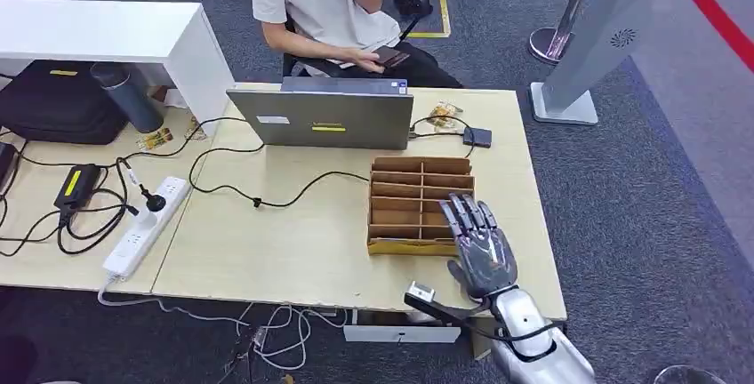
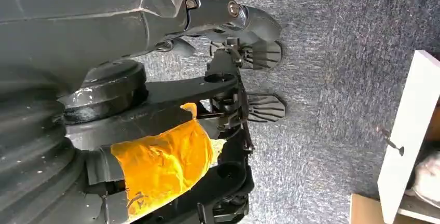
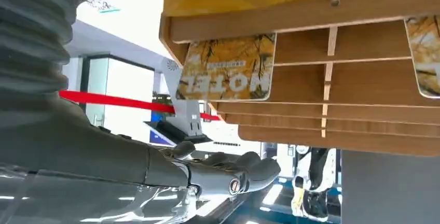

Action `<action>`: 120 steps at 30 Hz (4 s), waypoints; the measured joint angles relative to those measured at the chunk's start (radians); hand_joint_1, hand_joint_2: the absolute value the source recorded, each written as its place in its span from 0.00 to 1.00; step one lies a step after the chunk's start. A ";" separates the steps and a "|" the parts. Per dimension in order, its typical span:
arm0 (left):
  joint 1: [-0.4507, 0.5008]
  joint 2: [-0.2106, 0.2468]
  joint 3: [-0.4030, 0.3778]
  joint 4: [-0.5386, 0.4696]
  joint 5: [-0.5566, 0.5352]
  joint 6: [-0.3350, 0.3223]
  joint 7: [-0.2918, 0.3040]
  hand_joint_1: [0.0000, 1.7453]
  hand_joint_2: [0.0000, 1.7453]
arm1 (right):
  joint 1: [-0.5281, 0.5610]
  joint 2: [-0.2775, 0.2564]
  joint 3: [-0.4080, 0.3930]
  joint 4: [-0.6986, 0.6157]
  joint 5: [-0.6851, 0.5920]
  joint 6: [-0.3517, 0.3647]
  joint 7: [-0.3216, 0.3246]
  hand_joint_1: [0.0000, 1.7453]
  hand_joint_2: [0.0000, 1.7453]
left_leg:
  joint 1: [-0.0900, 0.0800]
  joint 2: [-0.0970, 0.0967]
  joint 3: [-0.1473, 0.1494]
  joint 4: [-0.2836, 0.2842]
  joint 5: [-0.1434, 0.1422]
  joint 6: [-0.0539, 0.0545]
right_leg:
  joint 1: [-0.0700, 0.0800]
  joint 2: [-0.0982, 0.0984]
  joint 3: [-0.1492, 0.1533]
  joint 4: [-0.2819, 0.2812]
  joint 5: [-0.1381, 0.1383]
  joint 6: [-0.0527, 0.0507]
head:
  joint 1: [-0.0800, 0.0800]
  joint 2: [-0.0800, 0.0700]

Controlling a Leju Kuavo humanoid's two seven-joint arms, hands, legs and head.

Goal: Pass the card to the sensor for recognition and then transmit it.

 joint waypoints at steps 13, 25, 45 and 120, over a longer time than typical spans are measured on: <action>0.000 0.000 -0.006 0.000 0.003 0.001 0.002 0.00 1.00 | 0.000 0.005 0.000 0.005 -0.008 -0.013 -0.003 0.00 1.00 | 0.000 0.000 0.000 0.000 0.000 0.000 | 0.000 0.000 0.000 0.000 0.000 0.000 | 0.000 0.000; 0.000 -0.001 -0.008 0.000 0.006 0.001 0.003 0.00 1.00 | 0.000 0.011 0.000 -0.003 -0.018 -0.013 -0.007 0.00 1.00 | 0.000 0.000 0.000 0.000 0.000 0.000 | 0.000 0.000 0.000 0.000 0.000 0.000 | 0.000 0.000; 0.000 0.000 -0.014 0.000 0.008 0.001 0.003 0.00 1.00 | 0.001 0.014 0.001 -0.019 -0.078 0.000 -0.034 1.00 1.00 | 0.000 0.000 0.000 0.000 0.000 0.000 | 0.000 0.000 0.000 0.000 0.000 0.000 | 0.000 0.000; -0.052 -0.067 -0.117 0.001 -0.102 -0.033 0.083 0.00 1.00 | -0.610 0.224 -0.113 0.243 0.164 -0.075 0.190 0.00 1.00 | 0.000 0.000 -0.001 0.000 0.001 0.000 | 0.000 0.001 -0.001 0.000 0.001 0.000 | 0.000 0.000</action>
